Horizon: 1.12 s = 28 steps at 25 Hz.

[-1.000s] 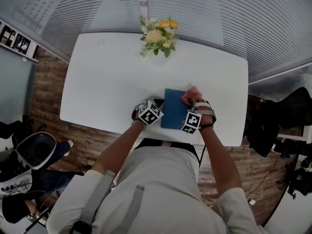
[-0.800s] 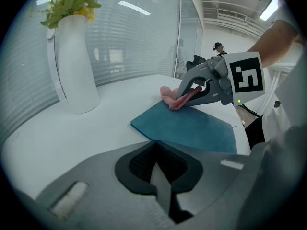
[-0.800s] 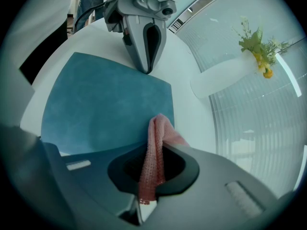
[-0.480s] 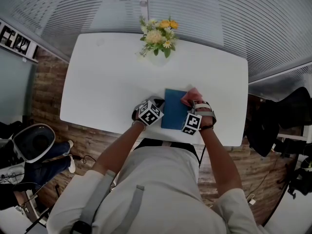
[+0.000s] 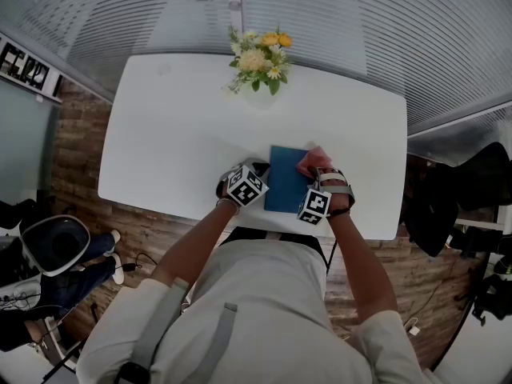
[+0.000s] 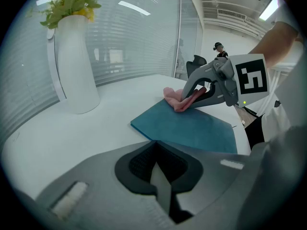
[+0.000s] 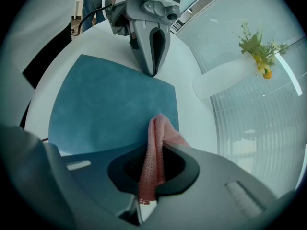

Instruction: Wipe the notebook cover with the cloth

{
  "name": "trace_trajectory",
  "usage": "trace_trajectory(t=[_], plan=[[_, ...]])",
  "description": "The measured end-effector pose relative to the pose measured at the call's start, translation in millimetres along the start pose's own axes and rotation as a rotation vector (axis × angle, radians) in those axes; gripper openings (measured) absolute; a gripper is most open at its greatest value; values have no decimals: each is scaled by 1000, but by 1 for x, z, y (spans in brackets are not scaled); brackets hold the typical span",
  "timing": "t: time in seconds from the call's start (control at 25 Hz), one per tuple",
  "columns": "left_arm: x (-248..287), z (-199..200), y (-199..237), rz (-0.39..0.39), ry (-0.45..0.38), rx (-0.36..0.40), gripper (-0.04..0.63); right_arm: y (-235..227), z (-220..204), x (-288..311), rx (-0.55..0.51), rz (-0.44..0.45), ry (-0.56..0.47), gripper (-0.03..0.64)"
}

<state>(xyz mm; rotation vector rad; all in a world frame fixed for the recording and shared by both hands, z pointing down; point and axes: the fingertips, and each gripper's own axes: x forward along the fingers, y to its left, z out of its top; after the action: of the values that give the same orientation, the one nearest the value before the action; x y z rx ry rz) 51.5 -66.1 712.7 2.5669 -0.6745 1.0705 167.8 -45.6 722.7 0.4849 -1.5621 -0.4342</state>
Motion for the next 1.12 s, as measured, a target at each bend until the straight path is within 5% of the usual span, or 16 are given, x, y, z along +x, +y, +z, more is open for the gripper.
trace_trajectory(t=[1.12], plan=[[-3, 1, -3, 2, -1, 2, 3, 25, -2, -15, 2, 20, -10, 0]])
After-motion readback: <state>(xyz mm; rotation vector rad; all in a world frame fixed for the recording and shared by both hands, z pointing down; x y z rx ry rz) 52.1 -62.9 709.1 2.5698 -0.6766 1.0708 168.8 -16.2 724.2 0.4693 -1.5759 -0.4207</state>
